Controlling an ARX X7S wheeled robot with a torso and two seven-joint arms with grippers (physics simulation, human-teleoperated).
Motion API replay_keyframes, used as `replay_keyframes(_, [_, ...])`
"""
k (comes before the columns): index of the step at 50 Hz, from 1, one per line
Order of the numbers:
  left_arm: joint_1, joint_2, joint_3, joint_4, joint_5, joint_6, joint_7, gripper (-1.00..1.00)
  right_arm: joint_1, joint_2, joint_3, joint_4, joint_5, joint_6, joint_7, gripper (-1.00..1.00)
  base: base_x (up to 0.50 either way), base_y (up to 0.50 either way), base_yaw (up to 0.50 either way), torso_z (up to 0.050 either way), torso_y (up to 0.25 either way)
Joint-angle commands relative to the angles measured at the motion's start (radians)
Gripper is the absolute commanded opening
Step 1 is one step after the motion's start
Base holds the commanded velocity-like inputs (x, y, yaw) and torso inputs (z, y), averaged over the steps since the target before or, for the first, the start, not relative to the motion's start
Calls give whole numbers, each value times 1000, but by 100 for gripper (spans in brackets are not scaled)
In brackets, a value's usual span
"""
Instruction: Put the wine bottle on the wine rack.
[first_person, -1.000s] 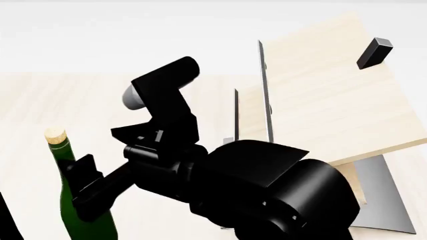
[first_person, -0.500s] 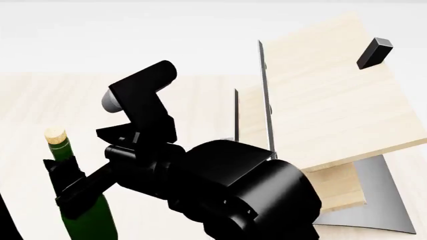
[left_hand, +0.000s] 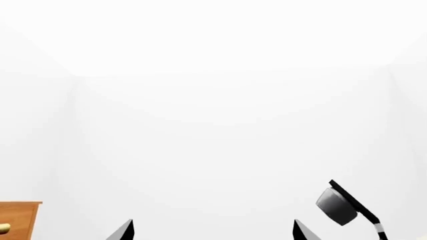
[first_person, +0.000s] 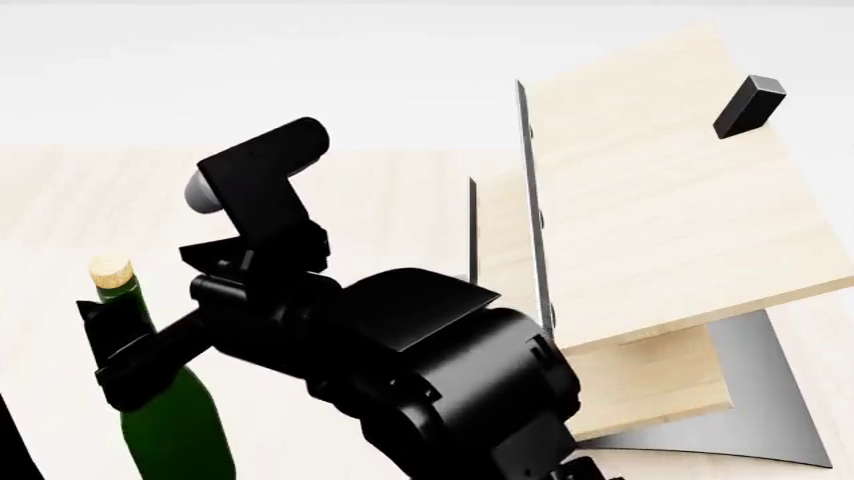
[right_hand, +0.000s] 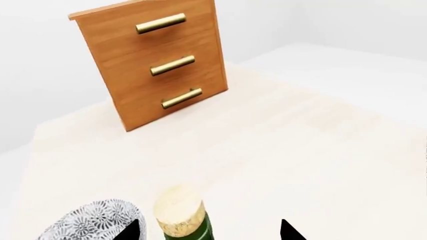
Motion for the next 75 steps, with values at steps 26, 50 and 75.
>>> replay_keyframes(26, [-1, -6, 0, -4, -8, 8, -10, 100, 80, -28, -333, 287, 289, -381, 59, 100, 0, 0, 0, 0, 0])
replay_keyframes(50, [-1, -10, 1, -11, -7, 17, -16, 100, 62, -4, -400, 237, 334, -425, 109, -100, 0, 0, 0, 0, 0])
replay_keyframes(75, [-1, -12, 13, 4, 0, 6, -18, 100, 224, 155, -286, -77, 489, -310, 295, -100, 0, 0, 0, 0, 0])
